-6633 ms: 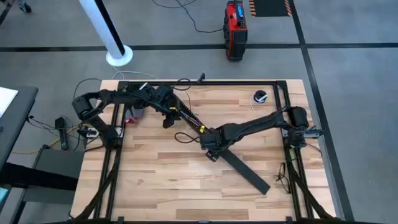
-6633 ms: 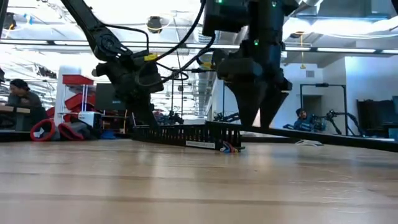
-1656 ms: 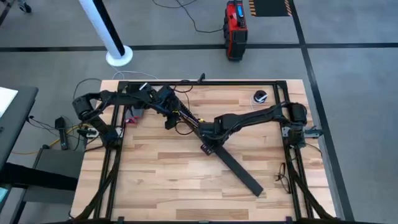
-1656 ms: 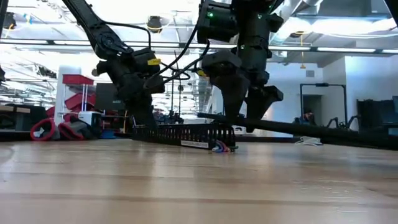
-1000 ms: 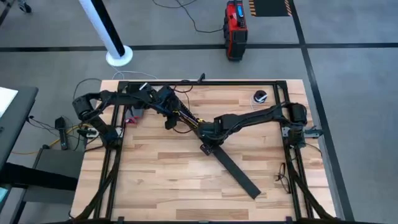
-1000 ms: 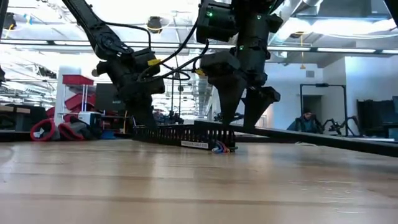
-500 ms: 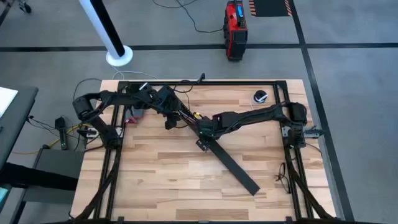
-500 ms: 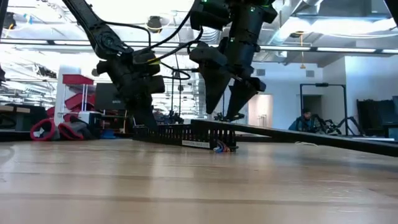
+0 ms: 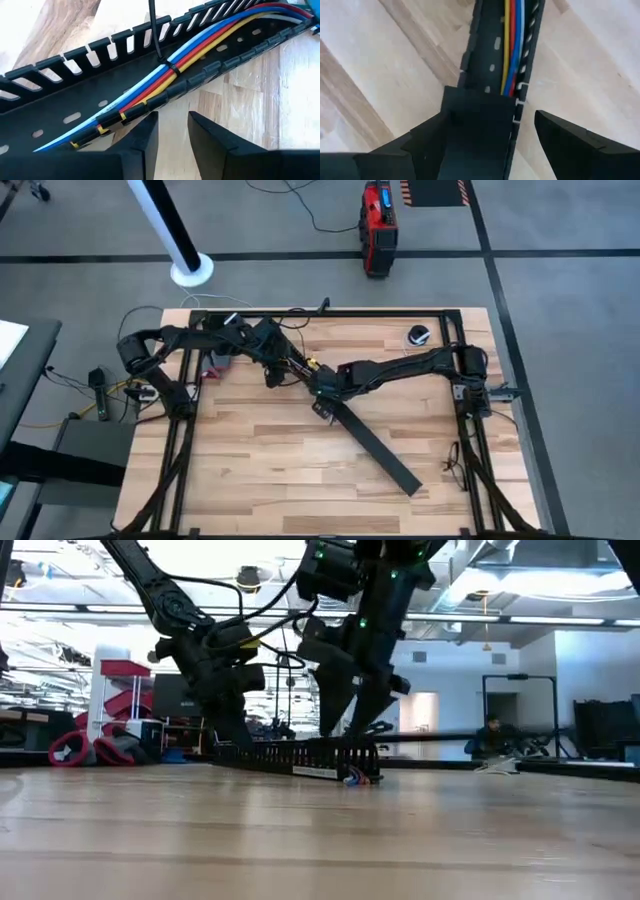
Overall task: Ziptie cables
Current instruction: Close the black cable duct
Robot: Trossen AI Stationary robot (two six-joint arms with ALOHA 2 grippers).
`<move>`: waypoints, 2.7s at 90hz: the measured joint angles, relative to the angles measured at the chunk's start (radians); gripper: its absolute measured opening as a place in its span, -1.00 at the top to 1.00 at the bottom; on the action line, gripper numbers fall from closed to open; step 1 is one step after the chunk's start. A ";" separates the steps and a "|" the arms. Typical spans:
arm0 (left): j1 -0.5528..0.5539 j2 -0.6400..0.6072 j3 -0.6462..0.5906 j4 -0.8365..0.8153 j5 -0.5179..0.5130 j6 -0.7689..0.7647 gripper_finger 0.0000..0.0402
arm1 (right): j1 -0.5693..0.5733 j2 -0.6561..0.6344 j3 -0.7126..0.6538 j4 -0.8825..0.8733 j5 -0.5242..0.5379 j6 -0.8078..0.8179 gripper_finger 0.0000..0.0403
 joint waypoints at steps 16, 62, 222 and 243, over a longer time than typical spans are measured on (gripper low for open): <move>0.000 0.000 0.000 0.000 -0.003 -0.006 0.50 | 0.009 0.000 0.001 -0.015 0.034 -0.005 -0.42; 0.000 0.000 0.000 0.000 -0.006 -0.006 0.50 | 0.002 -0.006 0.153 -0.246 0.041 -0.040 -0.42; -0.003 0.000 0.000 -0.006 0.029 0.046 0.51 | 0.091 -0.183 -0.017 -0.185 -0.357 0.123 0.98; -0.004 0.000 -0.021 0.125 0.371 0.053 0.87 | 0.067 -0.302 -0.120 -0.151 -0.390 0.039 0.99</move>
